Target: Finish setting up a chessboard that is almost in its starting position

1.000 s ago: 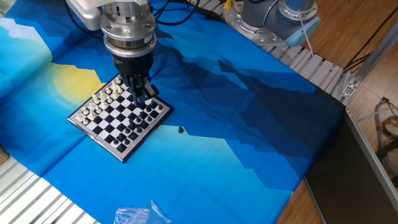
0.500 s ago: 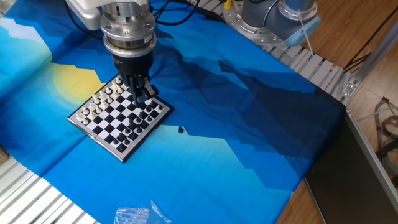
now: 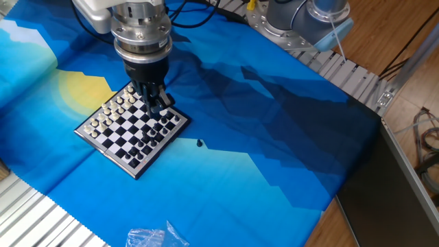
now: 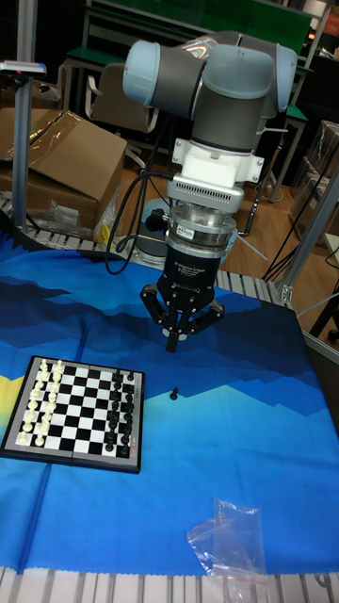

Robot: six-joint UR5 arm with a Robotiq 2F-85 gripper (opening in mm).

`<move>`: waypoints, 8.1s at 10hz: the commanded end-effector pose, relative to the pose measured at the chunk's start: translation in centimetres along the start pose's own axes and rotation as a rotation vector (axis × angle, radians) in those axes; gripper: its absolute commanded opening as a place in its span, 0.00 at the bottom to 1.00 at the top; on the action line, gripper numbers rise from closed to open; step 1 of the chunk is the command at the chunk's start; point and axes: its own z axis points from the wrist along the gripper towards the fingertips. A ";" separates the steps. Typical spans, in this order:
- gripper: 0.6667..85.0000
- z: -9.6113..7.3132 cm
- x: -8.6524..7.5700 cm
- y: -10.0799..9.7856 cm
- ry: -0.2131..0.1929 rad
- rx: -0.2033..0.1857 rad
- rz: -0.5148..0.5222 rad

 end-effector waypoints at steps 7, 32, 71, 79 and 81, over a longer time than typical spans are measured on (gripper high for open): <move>0.00 -0.1 -0.1 0.2 0.000 -0.013 0.005; 0.00 -0.1 -0.1 0.2 0.001 -0.014 0.005; 0.00 -0.9 -1.3 -0.2 -0.008 -0.024 0.023; 0.00 -1.2 -1.4 -0.8 0.007 0.035 -0.031; 0.00 -1.2 -1.4 -1.0 0.008 0.049 -0.045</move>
